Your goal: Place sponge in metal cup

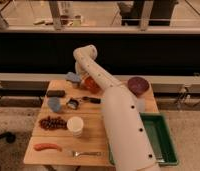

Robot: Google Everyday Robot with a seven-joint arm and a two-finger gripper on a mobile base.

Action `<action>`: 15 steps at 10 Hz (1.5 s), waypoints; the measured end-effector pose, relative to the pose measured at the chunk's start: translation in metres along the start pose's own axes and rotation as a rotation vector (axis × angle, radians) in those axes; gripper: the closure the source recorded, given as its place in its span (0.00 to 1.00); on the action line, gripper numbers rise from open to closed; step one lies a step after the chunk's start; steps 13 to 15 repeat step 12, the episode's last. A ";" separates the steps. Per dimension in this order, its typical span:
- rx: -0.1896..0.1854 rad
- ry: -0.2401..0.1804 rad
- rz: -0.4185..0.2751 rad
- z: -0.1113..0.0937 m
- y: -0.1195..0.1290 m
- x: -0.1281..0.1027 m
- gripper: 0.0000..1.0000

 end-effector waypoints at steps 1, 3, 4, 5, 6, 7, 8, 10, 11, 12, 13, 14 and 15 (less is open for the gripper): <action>-0.001 0.001 -0.001 0.000 0.000 0.000 0.20; 0.001 0.006 -0.006 -0.002 0.000 0.000 0.20; 0.002 0.007 -0.009 -0.003 -0.001 -0.002 0.20; 0.003 0.009 -0.013 -0.003 -0.003 -0.003 0.20; 0.004 0.010 -0.018 -0.004 -0.004 -0.005 0.20; 0.009 0.007 -0.020 -0.005 -0.005 -0.008 0.20; 0.021 -0.002 -0.021 -0.011 -0.010 -0.016 0.20; 0.060 -0.034 -0.043 -0.038 -0.024 -0.042 0.20; 0.076 -0.046 -0.049 -0.054 -0.026 -0.050 0.20; 0.084 -0.053 -0.047 -0.064 -0.027 -0.055 0.20; 0.084 -0.053 -0.047 -0.064 -0.027 -0.055 0.20; 0.084 -0.053 -0.047 -0.064 -0.027 -0.055 0.20; 0.084 -0.053 -0.047 -0.064 -0.027 -0.055 0.20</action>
